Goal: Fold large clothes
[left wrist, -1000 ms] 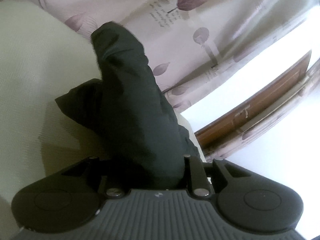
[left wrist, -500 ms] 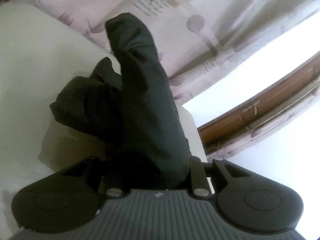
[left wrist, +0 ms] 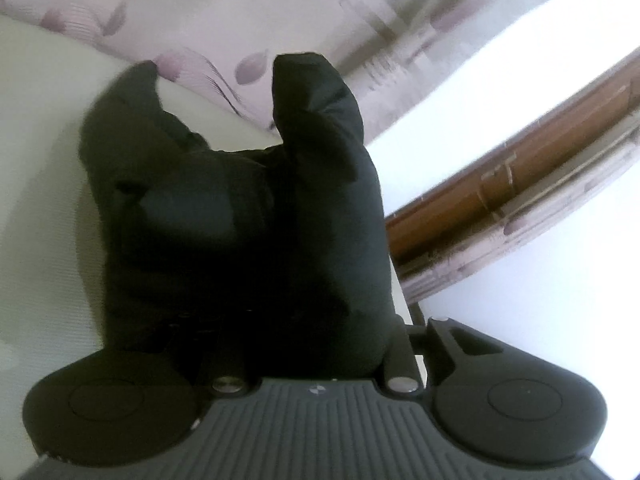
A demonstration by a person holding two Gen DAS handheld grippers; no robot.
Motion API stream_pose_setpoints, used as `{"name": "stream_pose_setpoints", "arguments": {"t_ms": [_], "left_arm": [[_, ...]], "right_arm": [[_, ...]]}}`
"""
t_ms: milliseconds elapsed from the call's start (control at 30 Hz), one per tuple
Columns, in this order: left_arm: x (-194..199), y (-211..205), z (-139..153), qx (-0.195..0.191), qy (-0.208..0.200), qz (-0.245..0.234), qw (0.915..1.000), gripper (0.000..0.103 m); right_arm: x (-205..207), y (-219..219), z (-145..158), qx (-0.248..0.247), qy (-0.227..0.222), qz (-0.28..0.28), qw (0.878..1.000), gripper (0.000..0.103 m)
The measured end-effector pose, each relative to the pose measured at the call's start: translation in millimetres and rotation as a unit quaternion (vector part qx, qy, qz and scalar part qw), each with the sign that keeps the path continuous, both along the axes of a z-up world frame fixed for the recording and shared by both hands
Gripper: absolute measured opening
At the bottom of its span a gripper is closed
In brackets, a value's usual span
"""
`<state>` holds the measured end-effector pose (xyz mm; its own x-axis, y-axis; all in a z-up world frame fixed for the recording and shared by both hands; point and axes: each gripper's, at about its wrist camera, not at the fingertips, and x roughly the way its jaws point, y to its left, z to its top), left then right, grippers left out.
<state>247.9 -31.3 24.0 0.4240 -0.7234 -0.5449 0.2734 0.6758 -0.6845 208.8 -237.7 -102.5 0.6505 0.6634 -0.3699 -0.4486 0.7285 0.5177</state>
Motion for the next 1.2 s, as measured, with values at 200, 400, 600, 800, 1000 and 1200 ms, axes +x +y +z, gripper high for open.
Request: {"name": "stream_pose_setpoints", "arguments": {"t_ms": [200, 400, 600, 800, 1000, 1200], "left_arm": [[8, -24, -13, -0.002, -0.010, -0.008, 0.9999, 0.027], [4, -24, -16, -0.009, -0.014, -0.006, 0.9998, 0.027], [4, -27, -18, -0.002, -0.019, -0.016, 0.9997, 0.029], [3, -40, -27, -0.001, -0.020, -0.031, 0.9993, 0.031], [-1, -31, -36, -0.024, -0.026, -0.031, 0.9989, 0.031], [-5, -33, -37, -0.030, -0.037, -0.032, 0.9983, 0.031]], "right_arm": [[-8, -17, 8, 0.000, 0.015, 0.000, 1.000, 0.031], [-5, -17, 1, 0.028, 0.024, 0.016, 0.999, 0.031], [9, -2, -3, 0.100, 0.067, 0.047, 0.992, 0.031], [12, 15, -17, 0.182, 0.100, 0.070, 0.976, 0.031], [10, 19, -7, 0.134, 0.095, 0.082, 0.983, 0.030], [-7, 7, -1, 0.132, 0.082, 0.088, 0.984, 0.032]]}}
